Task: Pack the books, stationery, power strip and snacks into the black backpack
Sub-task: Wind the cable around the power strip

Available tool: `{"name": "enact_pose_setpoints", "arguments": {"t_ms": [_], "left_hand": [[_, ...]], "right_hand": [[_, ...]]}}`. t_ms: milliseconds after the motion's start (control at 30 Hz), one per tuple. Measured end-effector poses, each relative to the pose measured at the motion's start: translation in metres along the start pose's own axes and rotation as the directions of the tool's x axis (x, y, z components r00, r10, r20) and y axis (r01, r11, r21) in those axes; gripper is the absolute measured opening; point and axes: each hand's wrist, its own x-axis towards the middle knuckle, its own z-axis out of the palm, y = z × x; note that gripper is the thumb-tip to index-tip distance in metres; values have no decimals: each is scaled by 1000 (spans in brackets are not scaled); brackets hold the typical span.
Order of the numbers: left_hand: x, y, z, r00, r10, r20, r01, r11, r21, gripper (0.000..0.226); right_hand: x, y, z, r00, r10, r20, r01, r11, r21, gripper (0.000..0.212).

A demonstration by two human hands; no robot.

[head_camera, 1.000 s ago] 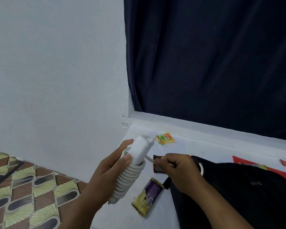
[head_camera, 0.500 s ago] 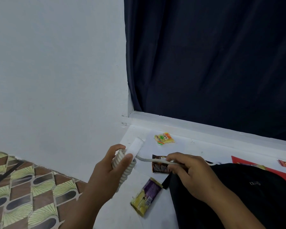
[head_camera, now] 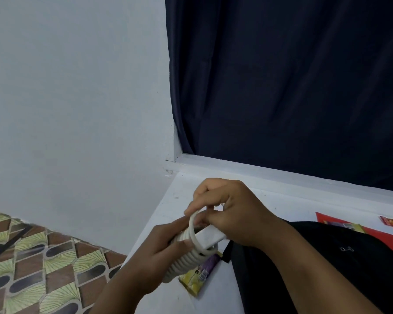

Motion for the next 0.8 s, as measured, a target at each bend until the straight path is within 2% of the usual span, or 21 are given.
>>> {"name": "enact_pose_setpoints", "arguments": {"t_ms": [67, 133, 233, 300, 400, 433, 533, 600, 633, 700, 800], "left_hand": [[-1, -3, -2, 1000, 28, 13, -29, 999, 22, 46], [-1, -4, -1, 1000, 26, -16, -26, 998, 53, 55], [-1, -7, 3, 996, 11, -93, -3, 997, 81, 48], [-2, -8, 2, 989, 17, -147, -12, 999, 37, 42], [-2, -8, 0, 976, 19, -218, -43, 993, -106, 41], [-1, -8, 1, 968, 23, -251, -60, 988, -141, 40], [-1, -7, 2, 939, -30, -341, -49, 974, -221, 45], [-1, -9, 2, 937, -71, -341, -19, 968, -252, 58], [-2, -11, 1, 940, -70, -335, -21, 965, -262, 60], [-2, -10, 1, 938, -42, -345, -62, 957, -285, 49], [0, -4, 3, 910, -30, -415, -101, 952, -290, 34]], "right_hand": [[1, 0, -3, 992, 124, 21, -126, 990, 65, 22], [2, 1, -4, 981, 186, 46, -190, 978, 87, 21], [2, 13, -6, 968, 235, 90, -244, 964, 105, 18], [0, 31, -5, 955, 286, 77, -294, 946, 134, 14], [-9, 59, 0, 921, 388, 38, -388, 902, 192, 50], [-12, 66, 4, 916, 400, 35, -400, 897, 189, 53], [-23, 85, 16, 930, 364, 50, -365, 931, 6, 34], [-29, 91, 20, 945, 327, -7, -326, 942, -81, 15], [-31, 94, 21, 946, 319, -59, -323, 942, -87, 12], [-34, 98, 20, 929, 340, -144, -352, 933, -68, 16], [-34, 96, 18, 911, 402, -87, -400, 915, 41, 20]]}}
